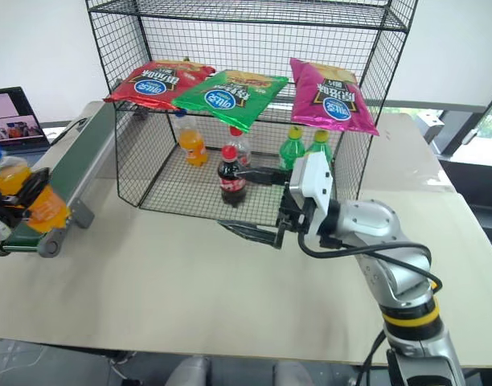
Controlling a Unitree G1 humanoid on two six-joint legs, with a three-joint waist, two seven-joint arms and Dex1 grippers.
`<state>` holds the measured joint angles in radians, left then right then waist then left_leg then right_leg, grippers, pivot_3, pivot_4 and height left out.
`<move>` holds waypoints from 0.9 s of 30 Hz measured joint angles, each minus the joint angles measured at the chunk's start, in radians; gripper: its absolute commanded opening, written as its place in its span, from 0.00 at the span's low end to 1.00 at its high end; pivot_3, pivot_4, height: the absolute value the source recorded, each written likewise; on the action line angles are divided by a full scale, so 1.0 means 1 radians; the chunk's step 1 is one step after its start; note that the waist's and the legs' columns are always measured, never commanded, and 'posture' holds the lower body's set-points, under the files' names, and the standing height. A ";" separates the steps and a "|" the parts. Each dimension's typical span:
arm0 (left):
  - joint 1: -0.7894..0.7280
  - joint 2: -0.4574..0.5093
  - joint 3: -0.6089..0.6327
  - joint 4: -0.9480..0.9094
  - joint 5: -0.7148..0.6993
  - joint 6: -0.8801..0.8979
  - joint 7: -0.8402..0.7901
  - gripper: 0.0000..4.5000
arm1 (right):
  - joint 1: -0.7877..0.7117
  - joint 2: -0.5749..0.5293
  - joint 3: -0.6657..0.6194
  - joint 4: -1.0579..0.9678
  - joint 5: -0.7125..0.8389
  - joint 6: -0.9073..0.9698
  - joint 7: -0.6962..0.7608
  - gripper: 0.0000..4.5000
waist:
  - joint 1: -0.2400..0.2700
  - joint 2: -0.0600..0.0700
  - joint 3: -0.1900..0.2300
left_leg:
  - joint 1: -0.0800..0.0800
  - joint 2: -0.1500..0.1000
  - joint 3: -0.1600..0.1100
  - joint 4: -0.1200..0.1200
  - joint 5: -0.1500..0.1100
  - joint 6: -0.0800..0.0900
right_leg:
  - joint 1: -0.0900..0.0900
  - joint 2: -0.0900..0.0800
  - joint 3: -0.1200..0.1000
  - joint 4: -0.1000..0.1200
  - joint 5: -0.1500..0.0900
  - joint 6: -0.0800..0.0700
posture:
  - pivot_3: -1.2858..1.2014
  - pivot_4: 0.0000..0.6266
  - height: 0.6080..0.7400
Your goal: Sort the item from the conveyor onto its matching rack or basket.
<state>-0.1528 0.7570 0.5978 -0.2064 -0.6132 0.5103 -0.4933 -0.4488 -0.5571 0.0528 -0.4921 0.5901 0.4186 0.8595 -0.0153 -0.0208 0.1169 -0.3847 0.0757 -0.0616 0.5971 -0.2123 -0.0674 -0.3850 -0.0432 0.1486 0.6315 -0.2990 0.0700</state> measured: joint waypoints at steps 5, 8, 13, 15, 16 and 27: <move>-0.129 -0.084 -0.220 -0.039 0.003 0.034 -0.001 0.58 | 0.080 -0.007 -0.012 -0.081 -0.030 0.041 -0.112 1.00 | 0.001 0.000 0.000 | 0.000 0.000 0.000 0.001 0.000 0.000 | 0.000 0.000 0.000 0.000 0.000 0.000 | 0.52 0.24 1.00; -0.181 -0.153 -0.308 -0.010 0.042 0.026 0.020 0.58 | 0.100 -0.003 -0.001 -0.109 -0.051 0.072 -0.164 1.00 | 0.002 0.000 0.000 | -0.001 0.000 0.000 0.002 0.000 0.000 | 0.001 0.000 0.000 0.000 0.000 0.000 | 0.52 0.24 1.00; -0.385 -0.337 -0.469 0.239 0.197 -0.102 0.079 0.58 | 0.130 0.046 0.057 -0.153 -0.168 0.150 -0.347 1.00 | 0.003 0.000 0.000 | -0.001 -0.001 0.000 0.004 0.000 0.000 | 0.001 0.000 0.000 0.000 0.000 0.000 | 0.52 0.24 1.00; -0.437 -0.364 -0.490 0.309 0.231 -0.149 0.090 0.58 | 0.129 0.058 0.084 -0.155 -0.201 0.165 -0.384 1.00 | 0.000 0.000 0.000 | -0.001 -0.001 -0.001 0.004 0.000 0.000 | 0.001 0.001 0.001 0.000 0.001 0.000 | 0.52 0.24 1.00; -0.466 -0.378 -0.500 0.361 0.252 -0.187 0.092 0.58 | 0.132 0.059 0.092 -0.154 -0.225 0.172 -0.404 1.00 | 0.000 0.000 0.000 | -0.001 -0.001 0.000 0.004 0.000 0.000 | 0.001 0.000 0.001 0.000 0.001 0.000 | 0.52 0.24 1.00; -0.751 -0.512 -0.496 1.036 0.442 -0.608 0.248 0.58 | 0.169 0.113 0.103 -0.164 -0.371 0.225 -0.549 1.00 | 0.002 0.000 0.000 | -0.003 -0.001 -0.001 0.006 0.000 0.001 | 0.001 0.000 0.000 -0.002 0.001 0.000 | 0.52 0.24 1.00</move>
<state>-0.9041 0.2447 0.1014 0.8296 -0.1713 -0.0976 -0.2457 -0.2794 -0.4445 0.1561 -0.6559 0.2186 0.6438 0.3108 -0.0133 -0.0210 0.1169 -0.3877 0.0744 -0.0623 0.6027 -0.2127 -0.0660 -0.3841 -0.0428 0.1488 0.6300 -0.2984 0.0702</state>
